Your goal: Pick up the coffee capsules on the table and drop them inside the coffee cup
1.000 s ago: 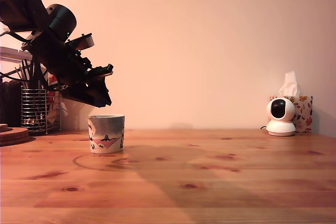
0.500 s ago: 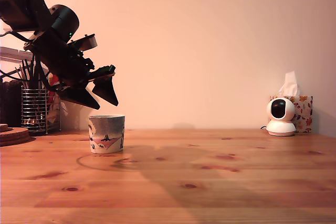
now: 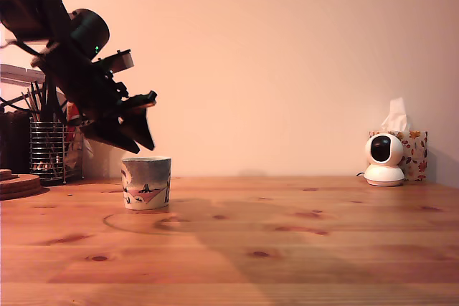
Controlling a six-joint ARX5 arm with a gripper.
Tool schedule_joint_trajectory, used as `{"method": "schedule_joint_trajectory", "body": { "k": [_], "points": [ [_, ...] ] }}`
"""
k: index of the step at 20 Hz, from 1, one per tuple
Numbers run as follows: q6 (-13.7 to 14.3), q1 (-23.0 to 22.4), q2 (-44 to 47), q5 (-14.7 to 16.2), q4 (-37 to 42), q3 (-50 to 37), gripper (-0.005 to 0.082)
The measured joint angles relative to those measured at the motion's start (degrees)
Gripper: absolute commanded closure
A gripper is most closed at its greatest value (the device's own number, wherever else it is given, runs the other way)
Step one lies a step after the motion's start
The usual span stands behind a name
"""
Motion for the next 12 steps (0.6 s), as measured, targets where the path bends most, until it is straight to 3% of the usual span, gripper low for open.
{"method": "schedule_joint_trajectory", "body": {
  "k": [9,12],
  "points": [
    [0.0,0.0,-8.8,0.0,-3.5,-0.2,0.0789],
    [-0.3,0.0,-12.6,-0.9,-0.9,-5.4,0.0789]
  ]
}}
